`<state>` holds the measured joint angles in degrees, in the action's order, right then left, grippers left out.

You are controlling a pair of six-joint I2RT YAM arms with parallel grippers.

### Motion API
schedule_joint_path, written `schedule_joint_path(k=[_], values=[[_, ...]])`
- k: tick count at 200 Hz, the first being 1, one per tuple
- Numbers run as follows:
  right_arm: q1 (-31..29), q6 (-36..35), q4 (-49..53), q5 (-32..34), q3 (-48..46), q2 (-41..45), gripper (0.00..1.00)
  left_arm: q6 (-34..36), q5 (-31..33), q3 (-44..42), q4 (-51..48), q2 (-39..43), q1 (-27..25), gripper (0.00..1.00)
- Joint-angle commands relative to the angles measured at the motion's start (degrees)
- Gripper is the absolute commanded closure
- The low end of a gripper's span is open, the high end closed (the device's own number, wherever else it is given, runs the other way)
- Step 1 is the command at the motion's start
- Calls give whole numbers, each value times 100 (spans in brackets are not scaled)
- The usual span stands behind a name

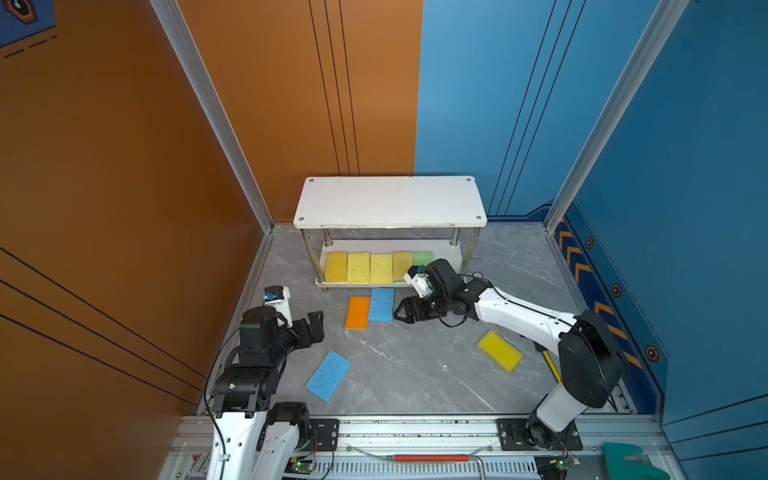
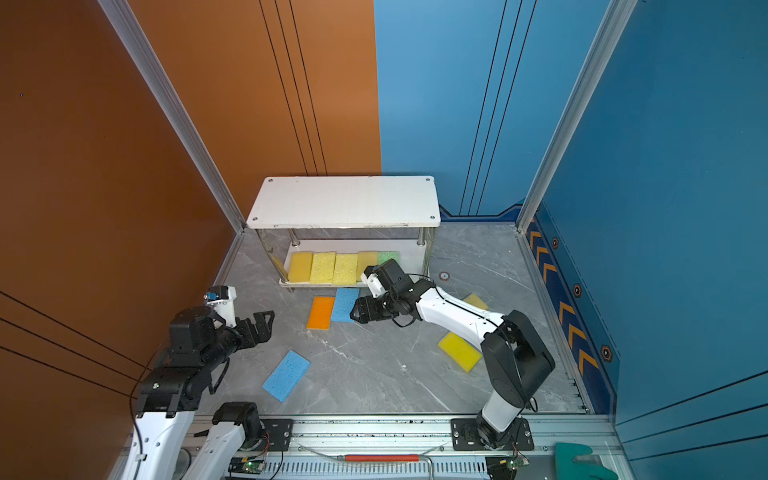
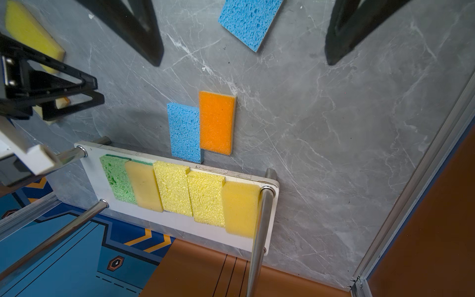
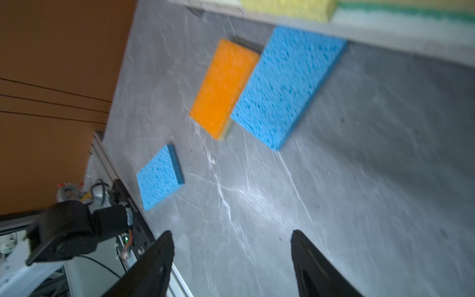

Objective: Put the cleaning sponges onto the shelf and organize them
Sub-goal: 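Move the right gripper over the bright yellow sponge and grasp it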

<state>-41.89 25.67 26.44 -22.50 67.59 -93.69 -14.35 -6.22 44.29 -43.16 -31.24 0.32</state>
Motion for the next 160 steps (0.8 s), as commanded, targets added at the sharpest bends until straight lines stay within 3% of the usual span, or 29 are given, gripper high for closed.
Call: schedule_joint_path(k=[1, 13, 42, 96, 160], values=[[-52, -53, 2302, 1732, -269, 413, 25, 81, -106, -66, 15, -4, -31, 2], [28, 304, 2476, 2241, -515, 713, 22, 81, -122, -70, 17, -4, -32, 2], [647, 618, 2645, 2701, -1011, 1265, 17, 80, -159, -70, 23, -28, -58, 2], [1037, 512, 2982, 3612, -1001, 881, 16, 81, -145, -70, 27, 22, -67, 2], [968, 277, 2831, 3755, -1085, 182, 28, 81, -162, -70, 27, -2, -60, 2]])
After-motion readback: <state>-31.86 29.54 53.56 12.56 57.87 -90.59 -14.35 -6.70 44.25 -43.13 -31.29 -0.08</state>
